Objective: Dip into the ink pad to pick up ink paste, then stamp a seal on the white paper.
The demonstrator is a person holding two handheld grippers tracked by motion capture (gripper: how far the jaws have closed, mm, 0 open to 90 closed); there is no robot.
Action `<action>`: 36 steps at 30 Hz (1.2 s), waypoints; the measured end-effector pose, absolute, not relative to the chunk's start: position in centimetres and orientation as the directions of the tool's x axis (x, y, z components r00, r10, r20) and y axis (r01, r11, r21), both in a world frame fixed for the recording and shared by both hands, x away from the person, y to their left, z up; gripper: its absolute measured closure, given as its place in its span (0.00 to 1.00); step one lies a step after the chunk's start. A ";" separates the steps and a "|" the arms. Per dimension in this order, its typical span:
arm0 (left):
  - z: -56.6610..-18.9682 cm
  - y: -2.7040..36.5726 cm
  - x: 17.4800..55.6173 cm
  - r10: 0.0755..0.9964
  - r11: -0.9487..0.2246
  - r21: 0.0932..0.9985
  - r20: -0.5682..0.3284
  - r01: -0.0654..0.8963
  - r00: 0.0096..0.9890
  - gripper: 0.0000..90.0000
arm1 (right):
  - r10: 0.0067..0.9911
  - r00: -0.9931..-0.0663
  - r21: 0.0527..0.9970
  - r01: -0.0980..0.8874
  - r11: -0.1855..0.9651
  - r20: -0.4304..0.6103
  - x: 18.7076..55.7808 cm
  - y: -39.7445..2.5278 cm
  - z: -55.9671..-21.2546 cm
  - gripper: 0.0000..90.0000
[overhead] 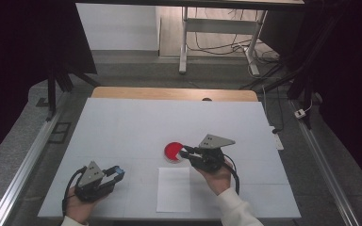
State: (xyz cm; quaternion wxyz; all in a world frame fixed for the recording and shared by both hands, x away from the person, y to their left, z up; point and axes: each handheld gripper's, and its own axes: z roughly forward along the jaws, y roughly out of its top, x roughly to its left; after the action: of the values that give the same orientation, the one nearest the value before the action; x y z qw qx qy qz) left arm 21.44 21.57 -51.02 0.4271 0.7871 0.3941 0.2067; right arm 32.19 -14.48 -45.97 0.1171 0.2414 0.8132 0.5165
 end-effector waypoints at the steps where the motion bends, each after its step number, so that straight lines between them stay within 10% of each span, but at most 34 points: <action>1: -51.0 21.6 21.4 0.797 -0.326 0.835 -0.010 0.444 0.604 0.72 | 0.508 -0.860 0.894 0.268 0.359 0.054 32.0 -14.5 -45.9 0.84; 36: -50.8 21.8 21.3 0.798 -0.323 0.840 -0.006 0.436 0.603 0.72 | 0.432 -0.899 0.867 0.266 0.421 0.066 29.3 -14.4 -46.2 0.84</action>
State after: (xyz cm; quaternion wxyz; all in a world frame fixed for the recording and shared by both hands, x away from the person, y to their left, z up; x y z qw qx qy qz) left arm 21.34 21.77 -50.81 0.4292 0.7857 0.3926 0.2106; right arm 29.26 -14.38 -46.23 0.0838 0.2082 0.8388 0.4960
